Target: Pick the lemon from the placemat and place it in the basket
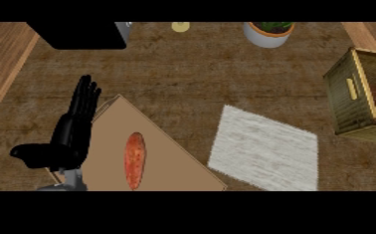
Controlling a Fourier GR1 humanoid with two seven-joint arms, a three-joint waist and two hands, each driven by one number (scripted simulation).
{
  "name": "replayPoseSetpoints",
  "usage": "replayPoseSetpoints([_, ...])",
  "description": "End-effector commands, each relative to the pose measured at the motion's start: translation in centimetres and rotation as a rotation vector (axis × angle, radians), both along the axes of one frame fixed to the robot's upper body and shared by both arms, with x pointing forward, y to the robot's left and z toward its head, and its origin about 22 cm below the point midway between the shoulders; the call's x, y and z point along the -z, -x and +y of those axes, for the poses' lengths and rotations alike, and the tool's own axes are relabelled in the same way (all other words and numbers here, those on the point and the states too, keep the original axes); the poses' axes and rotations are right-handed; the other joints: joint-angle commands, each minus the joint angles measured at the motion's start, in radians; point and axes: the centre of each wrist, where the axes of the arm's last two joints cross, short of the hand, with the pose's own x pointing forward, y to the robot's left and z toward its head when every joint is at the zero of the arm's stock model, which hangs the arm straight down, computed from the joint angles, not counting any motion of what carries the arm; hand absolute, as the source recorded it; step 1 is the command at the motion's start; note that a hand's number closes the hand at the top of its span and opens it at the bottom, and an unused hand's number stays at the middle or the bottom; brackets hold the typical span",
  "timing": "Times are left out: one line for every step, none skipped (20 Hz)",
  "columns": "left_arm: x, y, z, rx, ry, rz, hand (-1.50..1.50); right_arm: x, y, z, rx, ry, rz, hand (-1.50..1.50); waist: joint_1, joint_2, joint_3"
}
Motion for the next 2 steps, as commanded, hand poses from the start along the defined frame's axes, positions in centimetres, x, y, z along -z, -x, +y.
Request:
replayPoseSetpoints([-0.5,0.5,0.6,0.001,-0.020,0.007,0.00,-1.1,2.2,-1.3,-0.053,-0.037,-0.031,-1.50,0.003,0.000,0.000])
replayPoseSetpoints([-0.7,0.9,0.4,0.021,-0.006,0.013,0.00,0.3,1.9,-1.3,-0.082,-0.050,-0.059,-1.50,0.010,0.001,0.002])
